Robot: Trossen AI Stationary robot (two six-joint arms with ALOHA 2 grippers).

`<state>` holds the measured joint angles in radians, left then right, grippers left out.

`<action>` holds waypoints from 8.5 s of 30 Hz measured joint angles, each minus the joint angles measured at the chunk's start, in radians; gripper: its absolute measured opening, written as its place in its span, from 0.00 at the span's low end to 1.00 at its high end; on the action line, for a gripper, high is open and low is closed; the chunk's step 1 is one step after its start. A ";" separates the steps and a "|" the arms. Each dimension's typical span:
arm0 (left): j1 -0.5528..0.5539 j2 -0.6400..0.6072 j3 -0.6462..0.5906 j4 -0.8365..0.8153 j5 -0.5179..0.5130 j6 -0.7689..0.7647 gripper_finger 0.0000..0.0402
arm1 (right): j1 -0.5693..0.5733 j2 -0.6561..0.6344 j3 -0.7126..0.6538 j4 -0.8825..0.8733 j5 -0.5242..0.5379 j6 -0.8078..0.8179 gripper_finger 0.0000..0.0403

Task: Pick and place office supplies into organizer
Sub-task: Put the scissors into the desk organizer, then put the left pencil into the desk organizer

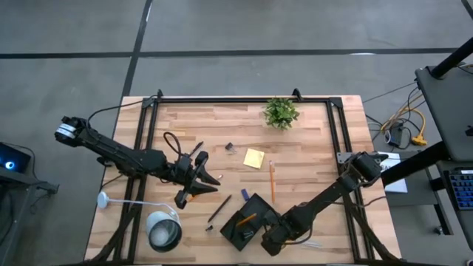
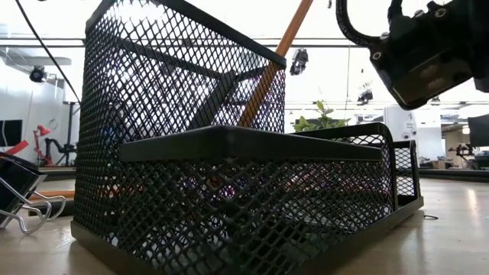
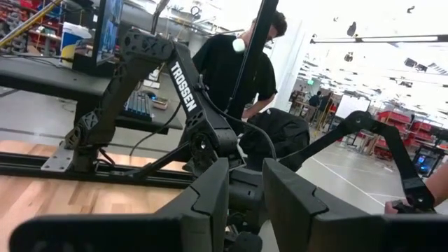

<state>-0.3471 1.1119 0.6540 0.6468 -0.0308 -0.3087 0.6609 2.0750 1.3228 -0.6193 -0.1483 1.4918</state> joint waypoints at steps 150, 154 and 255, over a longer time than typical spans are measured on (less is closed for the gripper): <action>0.005 -0.360 -0.013 -0.011 -0.266 0.212 0.18 | -0.117 -0.065 0.489 0.111 1.146 -0.525 0.03; 0.005 -0.357 -0.013 -0.010 -0.266 0.212 0.18 | -0.110 -0.011 0.489 0.168 1.138 -0.530 0.03; 0.007 -0.072 0.015 0.004 -0.259 -0.026 0.18 | -0.084 -0.081 0.949 -0.613 1.304 -0.323 0.57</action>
<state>-0.3405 1.0396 0.6689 0.6510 -0.2901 -0.3344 0.5772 1.9940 2.2723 -1.2328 1.1554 1.1690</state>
